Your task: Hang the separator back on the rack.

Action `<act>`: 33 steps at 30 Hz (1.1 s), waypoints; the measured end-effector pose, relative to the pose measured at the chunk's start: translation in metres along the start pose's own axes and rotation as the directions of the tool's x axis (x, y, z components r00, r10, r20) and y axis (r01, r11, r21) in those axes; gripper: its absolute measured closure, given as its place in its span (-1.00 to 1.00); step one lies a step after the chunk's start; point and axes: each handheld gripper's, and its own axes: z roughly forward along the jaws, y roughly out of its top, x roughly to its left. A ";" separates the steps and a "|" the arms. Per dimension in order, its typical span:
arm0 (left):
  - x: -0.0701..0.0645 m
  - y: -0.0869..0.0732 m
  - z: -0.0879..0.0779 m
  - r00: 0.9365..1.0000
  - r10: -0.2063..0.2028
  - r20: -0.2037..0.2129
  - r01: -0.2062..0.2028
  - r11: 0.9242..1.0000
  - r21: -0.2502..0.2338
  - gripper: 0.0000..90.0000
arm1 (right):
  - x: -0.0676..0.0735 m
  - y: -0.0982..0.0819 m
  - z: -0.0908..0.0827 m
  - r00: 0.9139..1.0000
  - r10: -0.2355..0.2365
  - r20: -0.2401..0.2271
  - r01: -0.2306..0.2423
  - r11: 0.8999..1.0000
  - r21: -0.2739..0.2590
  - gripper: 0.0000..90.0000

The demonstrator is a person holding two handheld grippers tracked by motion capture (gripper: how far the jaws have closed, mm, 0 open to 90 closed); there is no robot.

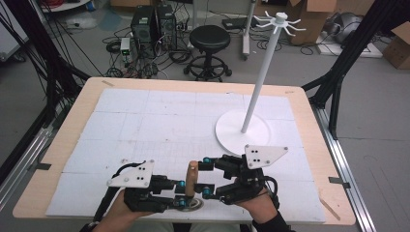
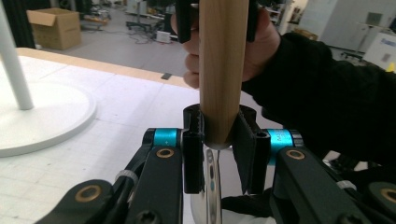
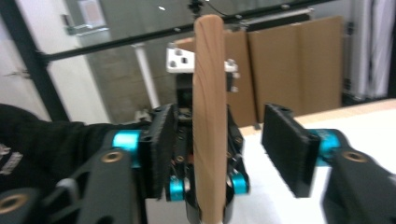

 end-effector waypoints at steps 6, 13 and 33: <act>0.000 0.000 0.000 1.000 0.001 0.019 -0.001 1.000 -0.002 0.65 | 0.003 -0.002 0.010 0.999 -0.020 -0.029 0.021 0.999 0.031 0.42; 0.003 -0.001 -0.003 1.000 -0.005 -0.012 0.005 1.000 -0.026 0.63 | 0.004 -0.001 0.013 0.999 -0.029 0.012 0.029 0.999 0.022 0.61; 0.048 -0.027 -0.079 0.877 -0.095 -0.471 0.038 0.991 -0.128 -0.60 | -0.055 0.079 -0.049 0.916 -0.035 0.401 0.027 0.999 0.027 0.61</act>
